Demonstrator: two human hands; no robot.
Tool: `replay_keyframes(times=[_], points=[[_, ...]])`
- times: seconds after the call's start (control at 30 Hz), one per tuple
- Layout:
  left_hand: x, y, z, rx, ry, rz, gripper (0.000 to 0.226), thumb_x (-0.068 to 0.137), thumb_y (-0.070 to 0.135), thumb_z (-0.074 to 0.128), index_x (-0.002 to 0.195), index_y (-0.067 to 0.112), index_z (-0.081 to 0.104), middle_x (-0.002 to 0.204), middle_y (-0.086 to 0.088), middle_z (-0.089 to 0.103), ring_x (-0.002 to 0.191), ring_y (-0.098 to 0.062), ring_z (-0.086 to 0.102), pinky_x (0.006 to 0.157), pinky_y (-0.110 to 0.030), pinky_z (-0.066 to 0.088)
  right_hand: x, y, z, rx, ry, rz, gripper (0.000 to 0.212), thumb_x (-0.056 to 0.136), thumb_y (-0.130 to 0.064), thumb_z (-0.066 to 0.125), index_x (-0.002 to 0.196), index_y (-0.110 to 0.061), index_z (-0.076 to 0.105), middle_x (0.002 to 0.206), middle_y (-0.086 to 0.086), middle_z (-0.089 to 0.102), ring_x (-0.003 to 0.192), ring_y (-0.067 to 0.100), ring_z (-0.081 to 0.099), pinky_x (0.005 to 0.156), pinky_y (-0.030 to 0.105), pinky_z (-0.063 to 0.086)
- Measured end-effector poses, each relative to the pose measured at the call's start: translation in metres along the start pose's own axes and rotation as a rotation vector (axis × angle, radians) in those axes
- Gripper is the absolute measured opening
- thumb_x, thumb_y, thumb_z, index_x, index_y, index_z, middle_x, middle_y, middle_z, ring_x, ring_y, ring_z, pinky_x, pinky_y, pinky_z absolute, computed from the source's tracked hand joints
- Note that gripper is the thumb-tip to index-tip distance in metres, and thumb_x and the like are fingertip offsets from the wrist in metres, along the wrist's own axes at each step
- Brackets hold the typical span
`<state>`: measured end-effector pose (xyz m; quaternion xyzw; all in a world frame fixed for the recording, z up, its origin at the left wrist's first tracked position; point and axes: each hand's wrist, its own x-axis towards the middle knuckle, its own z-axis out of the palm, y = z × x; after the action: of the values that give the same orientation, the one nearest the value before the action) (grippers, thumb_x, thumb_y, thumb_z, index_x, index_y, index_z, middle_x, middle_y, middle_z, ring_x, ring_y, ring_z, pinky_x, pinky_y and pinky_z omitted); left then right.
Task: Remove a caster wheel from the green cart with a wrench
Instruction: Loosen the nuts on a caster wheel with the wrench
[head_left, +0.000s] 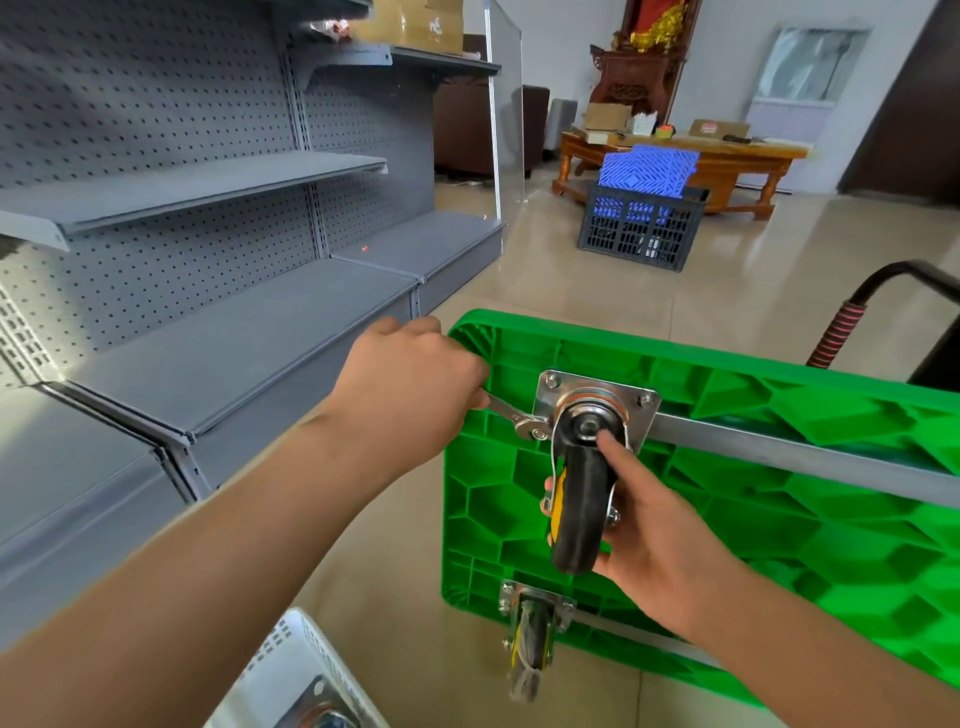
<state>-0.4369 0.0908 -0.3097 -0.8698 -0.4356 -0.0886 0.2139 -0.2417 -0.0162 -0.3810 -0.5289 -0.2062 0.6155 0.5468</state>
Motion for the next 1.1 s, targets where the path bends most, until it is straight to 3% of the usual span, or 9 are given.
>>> replay_keyframes(times=[0.2,0.3,0.47,0.57,0.67,0.77,0.83,1.1], points=[[0.006,-0.001,0.001,-0.051,-0.026,-0.072,0.032,0.099,0.056,0.049,0.108,0.030,0.066,0.103,0.003,0.067,0.116,-0.022,0.053,0.085,-0.034,0.040,-0.001,-0.005,-0.001,-0.122,0.054,-0.055,0.045,0.079,-0.044,0.071,0.106,-0.009,0.074,0.090,0.014,0.075,0.081,0.025,0.073,0.086,0.046,0.052],[0.007,-0.001,-0.001,-0.093,-0.065,-0.120,0.033,0.098,0.058,0.050,0.109,0.031,0.066,0.100,-0.001,0.063,0.114,-0.025,0.055,0.077,-0.034,0.035,-0.003,-0.006,-0.002,-0.146,0.049,-0.076,0.045,0.078,-0.045,0.070,0.104,-0.008,0.075,0.085,0.012,0.075,0.083,0.026,0.071,0.086,0.046,0.052],[0.008,0.006,0.005,-0.043,0.068,-0.064,0.035,0.096,0.058,0.053,0.109,0.029,0.068,0.103,0.005,0.067,0.116,-0.023,0.050,0.080,-0.033,0.033,-0.003,-0.005,0.000,-0.142,0.047,-0.089,0.043,0.078,-0.044,0.069,0.101,-0.009,0.076,0.085,0.012,0.075,0.078,0.023,0.072,0.090,0.047,0.052],[0.004,0.002,0.015,-0.036,0.170,-0.015,0.028,0.088,0.054,0.069,0.087,0.026,0.072,0.083,0.006,0.068,0.096,-0.026,0.055,0.074,-0.034,0.034,-0.002,-0.004,0.001,-0.130,0.050,-0.087,0.038,0.080,-0.044,0.069,0.096,-0.010,0.078,0.085,0.013,0.075,0.077,0.022,0.072,0.090,0.047,0.052],[-0.003,-0.001,0.024,-0.026,0.238,-0.030,0.034,0.075,0.048,0.084,0.064,0.022,0.064,0.062,0.004,0.060,0.074,-0.029,0.055,0.067,-0.036,0.041,-0.002,-0.002,0.001,-0.122,0.040,-0.077,0.033,0.086,-0.043,0.067,0.091,-0.012,0.079,0.085,0.014,0.074,0.078,0.023,0.073,0.086,0.045,0.051],[-0.006,0.001,0.027,-0.007,0.386,0.007,0.034,0.084,0.046,0.077,0.067,0.021,0.062,0.066,0.003,0.062,0.080,-0.030,0.054,0.073,-0.039,0.043,-0.001,-0.001,0.001,-0.120,0.047,-0.082,0.032,0.088,-0.042,0.066,0.083,-0.013,0.081,0.086,0.015,0.074,0.077,0.023,0.073,0.086,0.045,0.051],[-0.004,-0.001,0.023,-0.001,0.442,0.007,0.032,0.086,0.045,0.074,0.070,0.020,0.063,0.068,0.002,0.062,0.083,-0.031,0.055,0.078,-0.041,0.043,-0.001,-0.001,0.001,-0.117,0.046,-0.083,0.033,0.087,-0.042,0.067,0.090,-0.012,0.080,0.091,0.017,0.075,0.081,0.024,0.074,0.089,0.046,0.052],[0.007,0.003,0.027,-0.005,0.350,0.030,0.027,0.080,0.046,0.080,0.072,0.022,0.069,0.069,0.003,0.065,0.083,-0.030,0.054,0.075,-0.039,0.039,0.000,-0.001,-0.001,-0.119,0.051,-0.081,0.037,0.086,-0.043,0.067,0.099,-0.009,0.077,0.091,0.017,0.074,0.083,0.024,0.074,0.088,0.045,0.052]])
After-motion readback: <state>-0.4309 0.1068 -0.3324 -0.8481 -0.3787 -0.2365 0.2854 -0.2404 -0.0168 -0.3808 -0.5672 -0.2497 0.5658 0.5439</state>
